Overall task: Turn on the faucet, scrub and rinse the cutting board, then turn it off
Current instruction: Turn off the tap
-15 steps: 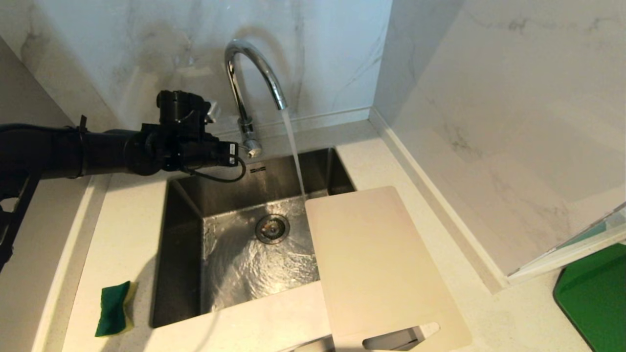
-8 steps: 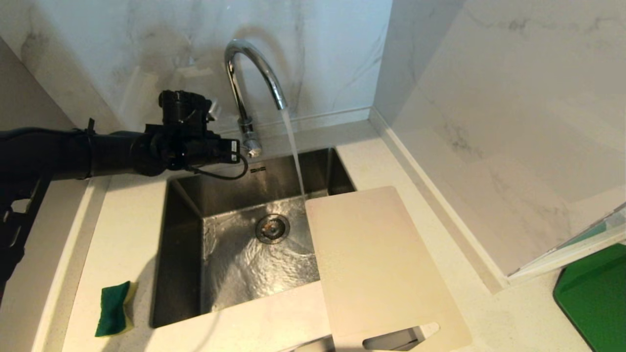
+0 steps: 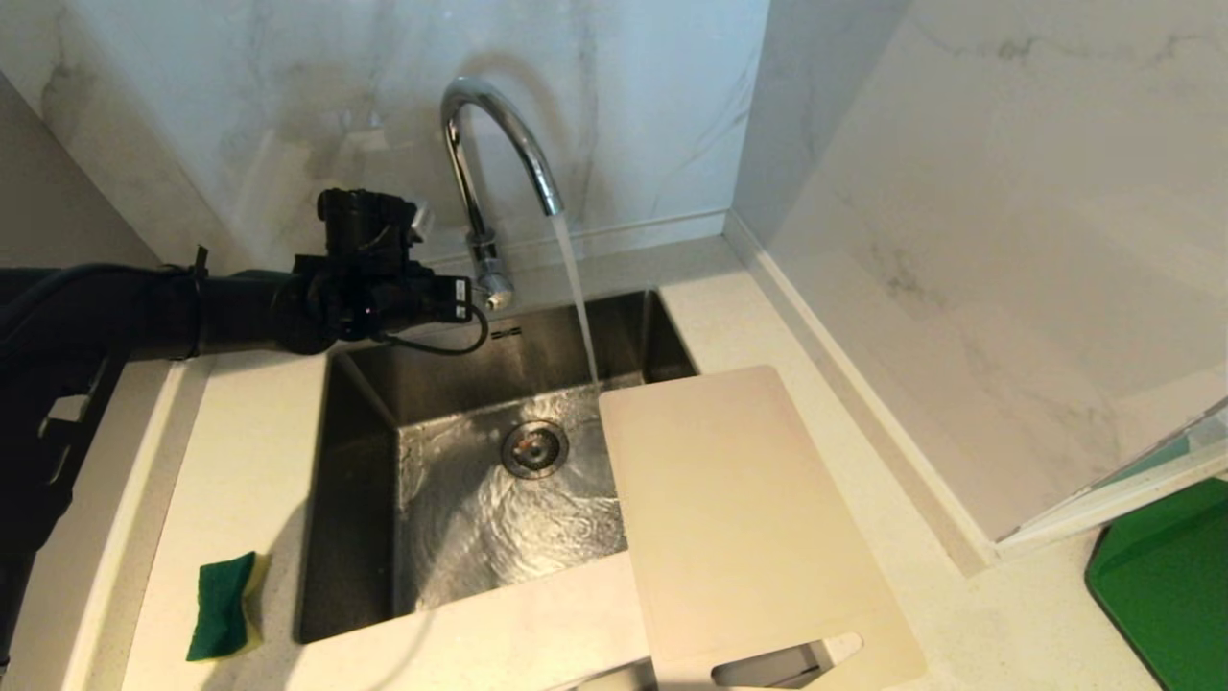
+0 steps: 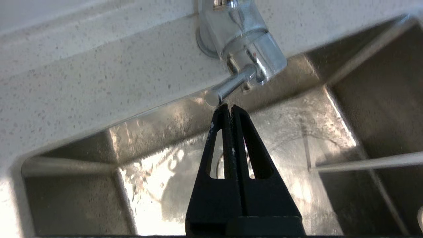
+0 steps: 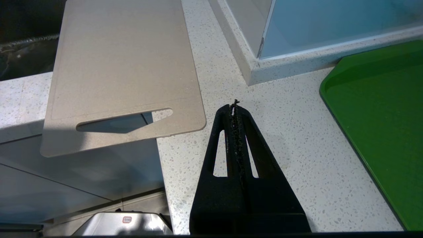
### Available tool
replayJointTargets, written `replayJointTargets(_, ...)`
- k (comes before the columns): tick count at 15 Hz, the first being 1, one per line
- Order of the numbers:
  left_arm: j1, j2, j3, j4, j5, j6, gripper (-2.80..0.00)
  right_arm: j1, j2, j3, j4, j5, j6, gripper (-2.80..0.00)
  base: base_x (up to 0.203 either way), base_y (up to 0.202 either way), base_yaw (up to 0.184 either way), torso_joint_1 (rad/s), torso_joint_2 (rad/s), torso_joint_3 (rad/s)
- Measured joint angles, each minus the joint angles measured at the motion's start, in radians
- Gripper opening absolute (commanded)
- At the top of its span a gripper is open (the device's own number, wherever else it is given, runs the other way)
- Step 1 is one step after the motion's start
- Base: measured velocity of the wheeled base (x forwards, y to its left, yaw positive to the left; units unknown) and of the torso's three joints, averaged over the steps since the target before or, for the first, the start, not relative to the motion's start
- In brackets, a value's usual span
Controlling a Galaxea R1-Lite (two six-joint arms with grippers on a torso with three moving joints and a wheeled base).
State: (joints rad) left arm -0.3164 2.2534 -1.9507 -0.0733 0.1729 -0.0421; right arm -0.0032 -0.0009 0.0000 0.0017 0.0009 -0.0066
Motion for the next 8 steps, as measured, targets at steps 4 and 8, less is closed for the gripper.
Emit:
replayJointTargets(4,0.001,0.022,-0.003,-0.063,0.016,0.001,-2.8,0.0,0.0,0.0,0.0,0.0,0.0,-2.8,0.0,0.0,0.0,0.0,0.0,0.0)
replayJointTargets(8,0.009,0.033,-0.004,-0.073,0.02,0.002,-2.8,0.0,0.0,0.0,0.0,0.001,0.0,-2.8,0.0,0.0,0.0,0.0,0.0,0.0)
